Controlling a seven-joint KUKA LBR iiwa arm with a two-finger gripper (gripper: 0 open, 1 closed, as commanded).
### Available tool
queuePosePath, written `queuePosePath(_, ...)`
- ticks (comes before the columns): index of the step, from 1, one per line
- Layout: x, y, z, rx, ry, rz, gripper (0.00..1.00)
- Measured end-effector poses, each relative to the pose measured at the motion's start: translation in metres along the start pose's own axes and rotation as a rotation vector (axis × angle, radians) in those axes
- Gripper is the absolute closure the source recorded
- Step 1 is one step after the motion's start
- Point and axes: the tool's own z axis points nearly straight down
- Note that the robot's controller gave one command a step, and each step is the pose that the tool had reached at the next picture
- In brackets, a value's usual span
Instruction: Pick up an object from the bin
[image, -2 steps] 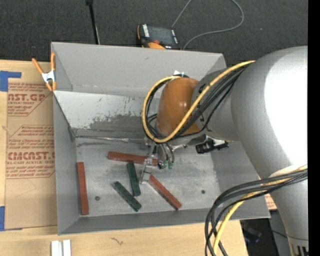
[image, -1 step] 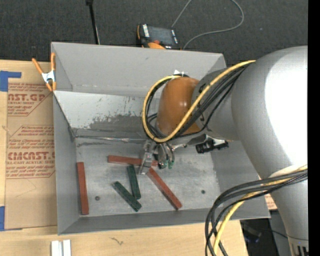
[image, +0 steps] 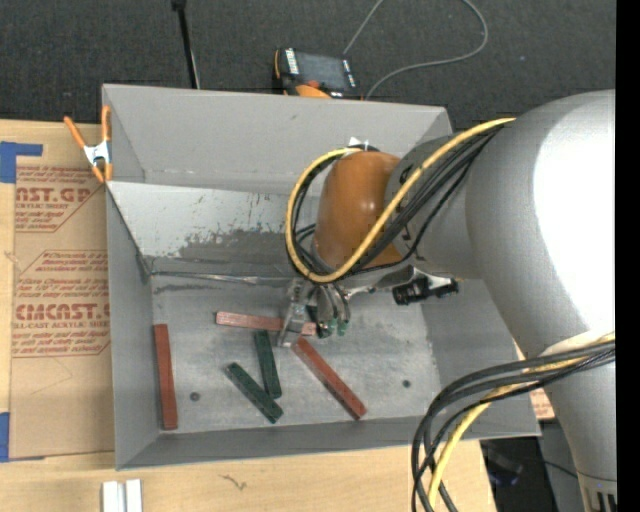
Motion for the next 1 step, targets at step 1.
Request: queuePosePath(1, 0.0001, 0.0003, -0.0024, 0.000, 0.001, 0.000, 1.00)
